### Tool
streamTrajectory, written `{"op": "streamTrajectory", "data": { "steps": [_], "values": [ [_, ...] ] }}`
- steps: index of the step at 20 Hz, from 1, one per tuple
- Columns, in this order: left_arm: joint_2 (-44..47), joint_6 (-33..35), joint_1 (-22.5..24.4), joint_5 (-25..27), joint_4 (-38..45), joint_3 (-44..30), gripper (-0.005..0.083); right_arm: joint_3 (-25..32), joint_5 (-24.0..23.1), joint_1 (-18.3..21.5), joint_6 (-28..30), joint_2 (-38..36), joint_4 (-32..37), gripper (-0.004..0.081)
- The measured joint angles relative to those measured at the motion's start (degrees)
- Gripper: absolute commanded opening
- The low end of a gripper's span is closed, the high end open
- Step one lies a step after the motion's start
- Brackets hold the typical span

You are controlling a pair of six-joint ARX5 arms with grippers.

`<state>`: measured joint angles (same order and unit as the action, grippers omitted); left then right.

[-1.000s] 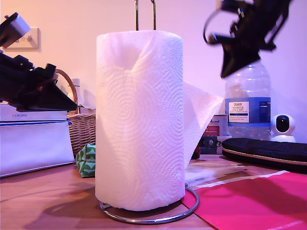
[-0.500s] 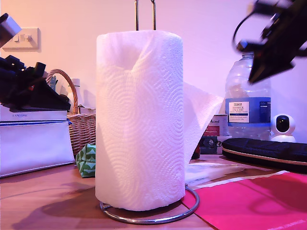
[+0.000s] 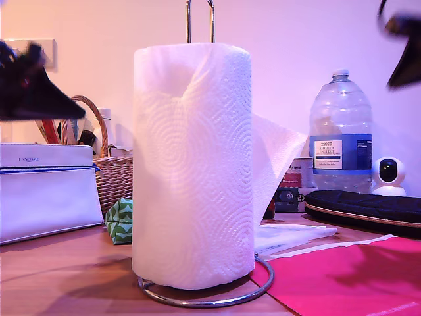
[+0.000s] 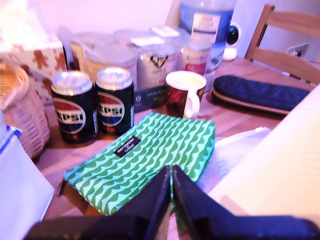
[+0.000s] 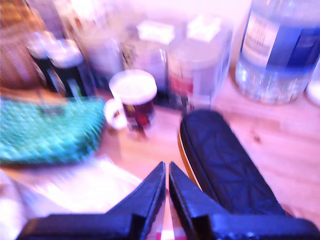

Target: Insert the paper towel roll into the metallic stand.

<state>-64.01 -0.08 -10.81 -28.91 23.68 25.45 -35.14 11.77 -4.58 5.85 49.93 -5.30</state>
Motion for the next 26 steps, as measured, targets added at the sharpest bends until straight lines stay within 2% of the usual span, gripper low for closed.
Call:
{"op": "streamTrajectory", "data": {
  "steps": [3,5,12,14,17,20,26],
  "values": [
    [4.22,-0.02,-0.02,0.13,-4.22,0.00,-0.0024,4.11,0.07,0.00,-1.55,-7.30,-0.92,-0.0012],
    [8.07,-0.02,-0.02,0.39,-7.08,0.00,-0.0024,5.79,0.07,0.00,-2.34,-12.39,-4.13,-0.0012],
    [18.71,-0.46,-3.43,5.68,-17.86,0.00,-0.0024,5.73,-1.36,0.00,-1.60,-29.46,-18.86,-0.0012],
    [21.86,-1.22,-5.38,9.31,-21.55,0.00,-0.0024,5.73,-1.79,0.00,-1.46,-33.73,-22.69,-0.0012],
    [26.95,-1.31,-8.11,13.51,-27.28,-0.02,-0.0024,5.73,-1.84,0.00,-0.96,-37.44,-27.82,-0.0012],
    [32.30,-2.34,-10.93,16.04,-32.22,-0.02,-0.0024,5.73,-1.81,0.00,-0.83,-40.19,-28.76,-0.0012],
    [39.52,-4.20,-12.44,16.59,-42.34,-0.07,-0.0024,5.73,-1.75,0.00,-1.55,-41.51,-30.36,-0.0012]
  ]
}}
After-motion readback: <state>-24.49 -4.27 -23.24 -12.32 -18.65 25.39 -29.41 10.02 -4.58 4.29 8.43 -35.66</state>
